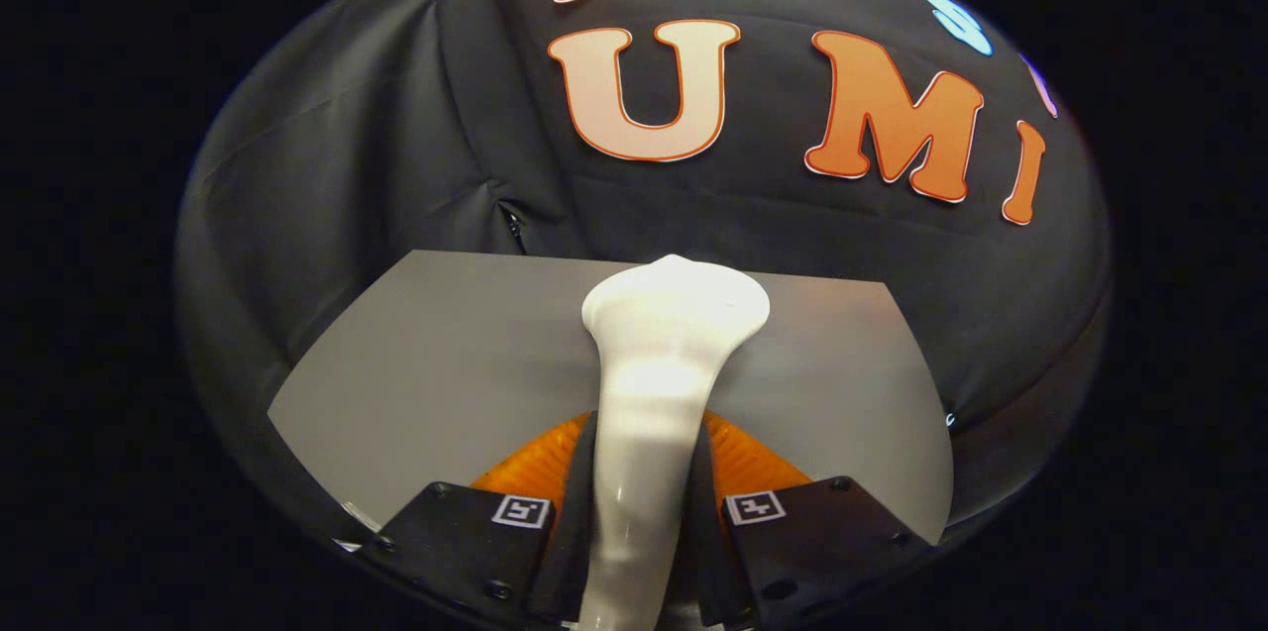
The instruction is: Iron the clothes twice with a garment steamer, once on the left side and once on the right side.
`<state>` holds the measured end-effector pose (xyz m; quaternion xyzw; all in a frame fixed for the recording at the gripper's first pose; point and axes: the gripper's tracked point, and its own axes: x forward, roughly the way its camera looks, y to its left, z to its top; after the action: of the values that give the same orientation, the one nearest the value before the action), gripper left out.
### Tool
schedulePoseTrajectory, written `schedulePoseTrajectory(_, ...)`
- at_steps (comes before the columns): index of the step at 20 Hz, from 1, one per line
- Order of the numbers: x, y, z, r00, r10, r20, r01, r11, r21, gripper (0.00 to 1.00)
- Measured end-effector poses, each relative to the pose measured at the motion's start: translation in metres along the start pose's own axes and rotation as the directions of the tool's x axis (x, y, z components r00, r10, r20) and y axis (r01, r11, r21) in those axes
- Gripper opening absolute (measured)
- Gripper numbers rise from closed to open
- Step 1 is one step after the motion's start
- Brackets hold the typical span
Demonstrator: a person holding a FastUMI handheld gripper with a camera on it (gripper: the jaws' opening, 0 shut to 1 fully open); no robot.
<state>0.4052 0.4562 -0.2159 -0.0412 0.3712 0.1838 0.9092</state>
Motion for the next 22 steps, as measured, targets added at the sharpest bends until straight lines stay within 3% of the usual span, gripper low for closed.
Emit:
schedulePoseTrajectory(3, -0.006, 0.012, 0.007, 0.998, 0.039, 0.051, -0.041, 0.999, 0.034, 0.42)
schedulePoseTrajectory(9, -0.057, 0.035, 0.028, 0.964, 0.110, 0.240, -0.079, 0.988, -0.136, 0.41)
schedulePoseTrajectory(14, -0.105, 0.050, 0.026, 0.935, 0.176, 0.308, -0.142, 0.981, -0.128, 0.41)
schedulePoseTrajectory(17, -0.150, 0.061, 0.024, 0.901, 0.224, 0.372, -0.200, 0.975, -0.101, 0.41)
schedulePoseTrajectory(22, -0.234, 0.076, 0.014, 0.834, 0.296, 0.466, -0.250, 0.955, -0.159, 0.40)
